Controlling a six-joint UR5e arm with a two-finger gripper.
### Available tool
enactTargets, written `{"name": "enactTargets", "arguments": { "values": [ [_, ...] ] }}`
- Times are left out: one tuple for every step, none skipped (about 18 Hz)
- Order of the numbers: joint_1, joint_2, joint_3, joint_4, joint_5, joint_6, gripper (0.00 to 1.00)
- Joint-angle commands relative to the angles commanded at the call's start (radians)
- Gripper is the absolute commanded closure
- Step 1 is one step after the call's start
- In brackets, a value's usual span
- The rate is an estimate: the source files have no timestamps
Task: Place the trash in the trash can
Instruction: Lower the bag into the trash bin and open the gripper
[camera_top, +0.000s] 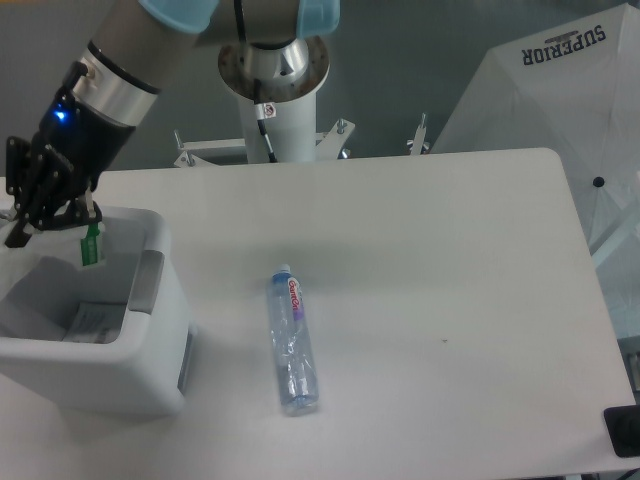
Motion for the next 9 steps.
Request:
{"name": "enactTargets", "arguments": {
  "values": [
    [-0.002, -0.002, -0.002, 0.0, 0.002, -0.002, 1.0],
    [-0.002, -0.002, -0.002, 0.0, 0.003, -0.002, 1.0],
    [-0.002, -0.002, -0.002, -0.003, 0.008, -0.003, 1.0],
    [-0.002, 0.0, -0.006, -0.003, 0.015, -0.003, 1.0],
    [-0.002, 0.002, -0.018, 0.0, 0.021, -0.002, 1.0],
    [-0.002, 0.0, -0.022, -0.002, 0.026, 0.0, 1.0],
    [-0.002, -0.002, -0.023, -0.002, 0.028, 0.0, 1.0],
    [-0.002, -0.003, -0.023, -0.002, 0.028, 0.0, 1.0],
    [-0.002, -0.009, -0.022, -0.002, 0.031, 0.002, 1.0]
  ]
}}
